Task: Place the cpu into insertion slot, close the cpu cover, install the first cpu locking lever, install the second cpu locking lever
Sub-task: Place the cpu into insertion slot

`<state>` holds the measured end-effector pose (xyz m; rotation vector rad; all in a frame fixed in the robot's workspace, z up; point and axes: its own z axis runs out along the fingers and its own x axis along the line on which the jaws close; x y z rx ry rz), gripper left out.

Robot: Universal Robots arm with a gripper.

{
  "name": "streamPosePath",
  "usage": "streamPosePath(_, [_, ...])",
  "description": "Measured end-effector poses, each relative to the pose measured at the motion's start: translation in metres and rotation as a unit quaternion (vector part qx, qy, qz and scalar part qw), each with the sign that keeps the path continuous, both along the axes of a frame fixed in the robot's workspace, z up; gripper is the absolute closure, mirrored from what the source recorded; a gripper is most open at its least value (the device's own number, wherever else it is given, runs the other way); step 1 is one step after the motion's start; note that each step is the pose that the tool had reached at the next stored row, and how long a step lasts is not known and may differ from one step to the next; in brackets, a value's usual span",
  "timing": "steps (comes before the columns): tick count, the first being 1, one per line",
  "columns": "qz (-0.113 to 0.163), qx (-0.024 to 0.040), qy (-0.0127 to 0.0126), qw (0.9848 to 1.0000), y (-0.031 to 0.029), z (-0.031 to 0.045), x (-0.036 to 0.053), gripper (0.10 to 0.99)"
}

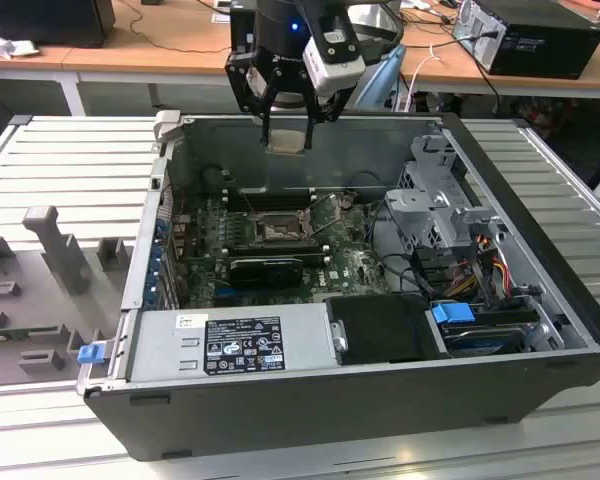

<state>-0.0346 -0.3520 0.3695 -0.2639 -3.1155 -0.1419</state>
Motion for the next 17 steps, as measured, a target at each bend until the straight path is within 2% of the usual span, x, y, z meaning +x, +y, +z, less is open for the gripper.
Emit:
streamPosePath(2, [-0.016, 0.0, 0.0, 0.9999, 0.0, -0.0005, 0.0, 0.545])
streamPosePath(6, [-0.027, -0.0001, 0.0, 0.9996, 0.0, -0.0012, -0.0001, 0.545])
streamPosePath(12, [-0.063, 0.0, 0.0, 0.998, 0.0, -0.0015, -0.0001, 0.545])
streamPosePath(17, [-0.072, 0.0, 0.0, 0.9974, 0.0, -0.0015, -0.0001, 0.545])
